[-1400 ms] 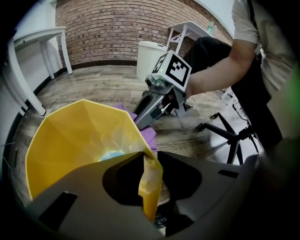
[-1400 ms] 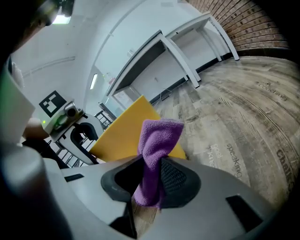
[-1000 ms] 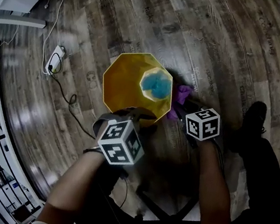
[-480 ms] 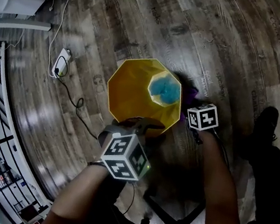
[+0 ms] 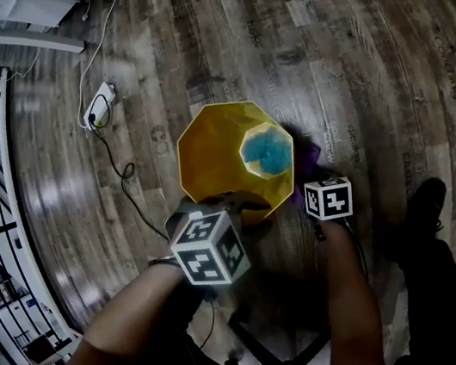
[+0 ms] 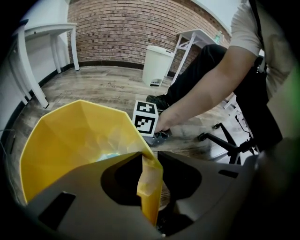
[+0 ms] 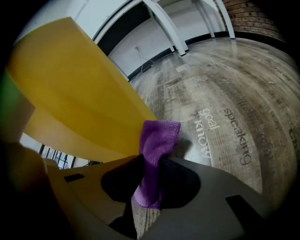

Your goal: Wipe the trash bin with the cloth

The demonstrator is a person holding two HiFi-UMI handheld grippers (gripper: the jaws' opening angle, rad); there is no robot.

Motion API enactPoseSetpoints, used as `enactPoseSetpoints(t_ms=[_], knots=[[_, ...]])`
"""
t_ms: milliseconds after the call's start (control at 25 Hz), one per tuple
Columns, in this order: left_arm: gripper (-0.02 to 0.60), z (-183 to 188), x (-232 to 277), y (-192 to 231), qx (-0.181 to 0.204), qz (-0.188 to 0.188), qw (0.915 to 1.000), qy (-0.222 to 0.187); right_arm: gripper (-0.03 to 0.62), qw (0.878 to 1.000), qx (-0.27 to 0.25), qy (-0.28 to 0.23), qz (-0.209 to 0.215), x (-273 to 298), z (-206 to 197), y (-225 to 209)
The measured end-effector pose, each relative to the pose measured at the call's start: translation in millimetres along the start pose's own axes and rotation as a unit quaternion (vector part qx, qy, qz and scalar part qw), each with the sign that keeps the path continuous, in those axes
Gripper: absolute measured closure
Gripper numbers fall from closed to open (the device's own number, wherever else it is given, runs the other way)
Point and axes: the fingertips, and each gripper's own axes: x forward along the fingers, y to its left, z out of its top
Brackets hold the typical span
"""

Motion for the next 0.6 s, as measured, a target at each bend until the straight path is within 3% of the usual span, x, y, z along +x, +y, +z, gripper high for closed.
enactPoseSetpoints(t_ms=[360, 600], knots=[[0.483, 24.1, 11.7, 11.0, -0.071, -0.001, 0.9969, -0.035, 0.488, 0.998, 0.020, -0.062, -0.001, -73.9, 11.4, 16.4], [0.460, 29.7, 1.7, 6.2, -0.050, -0.005, 0.9981, -0.034, 0.488, 0.995, 0.024, -0.097, 0.000, -113.9, 19.0, 29.9]])
